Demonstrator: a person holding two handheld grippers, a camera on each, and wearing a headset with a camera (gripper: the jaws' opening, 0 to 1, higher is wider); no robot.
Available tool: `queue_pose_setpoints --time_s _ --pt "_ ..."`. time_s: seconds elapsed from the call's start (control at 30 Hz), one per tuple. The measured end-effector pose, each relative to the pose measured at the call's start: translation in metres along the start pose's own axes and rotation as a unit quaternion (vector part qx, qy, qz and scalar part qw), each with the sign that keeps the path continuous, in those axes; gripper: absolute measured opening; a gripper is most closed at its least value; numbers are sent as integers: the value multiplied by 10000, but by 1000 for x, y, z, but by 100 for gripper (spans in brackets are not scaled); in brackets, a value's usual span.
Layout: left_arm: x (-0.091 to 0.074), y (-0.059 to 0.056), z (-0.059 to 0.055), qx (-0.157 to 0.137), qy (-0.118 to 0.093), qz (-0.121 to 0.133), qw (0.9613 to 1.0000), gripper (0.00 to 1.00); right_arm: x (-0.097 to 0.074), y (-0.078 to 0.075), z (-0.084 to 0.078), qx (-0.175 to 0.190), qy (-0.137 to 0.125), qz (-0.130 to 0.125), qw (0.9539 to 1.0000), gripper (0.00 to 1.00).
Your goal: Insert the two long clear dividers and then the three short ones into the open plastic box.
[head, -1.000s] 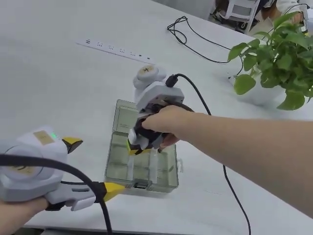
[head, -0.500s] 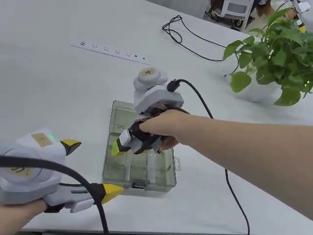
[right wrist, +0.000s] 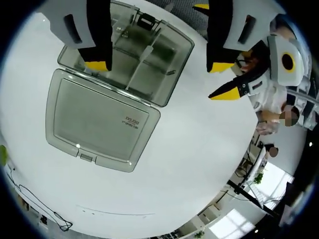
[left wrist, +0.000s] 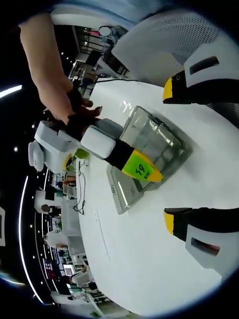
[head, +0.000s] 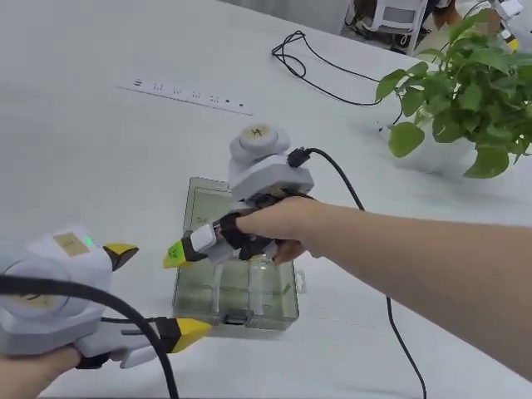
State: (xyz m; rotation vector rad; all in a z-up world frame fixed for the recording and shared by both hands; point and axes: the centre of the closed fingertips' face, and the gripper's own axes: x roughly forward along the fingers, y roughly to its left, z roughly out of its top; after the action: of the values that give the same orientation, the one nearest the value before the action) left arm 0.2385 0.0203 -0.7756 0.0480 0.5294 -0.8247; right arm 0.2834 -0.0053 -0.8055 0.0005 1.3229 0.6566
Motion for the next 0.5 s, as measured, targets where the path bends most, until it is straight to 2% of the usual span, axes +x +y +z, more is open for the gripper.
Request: queue_pose_setpoints --time_s 0.23,0.5 --pt "0 -1 2 52 31 12 10000 87 -3 1 8 -64 -242 65 9997 88" --pt "-1 -4 4 93 61 14 9999 87 -8 7 14 -66 -538 299 9981 96"
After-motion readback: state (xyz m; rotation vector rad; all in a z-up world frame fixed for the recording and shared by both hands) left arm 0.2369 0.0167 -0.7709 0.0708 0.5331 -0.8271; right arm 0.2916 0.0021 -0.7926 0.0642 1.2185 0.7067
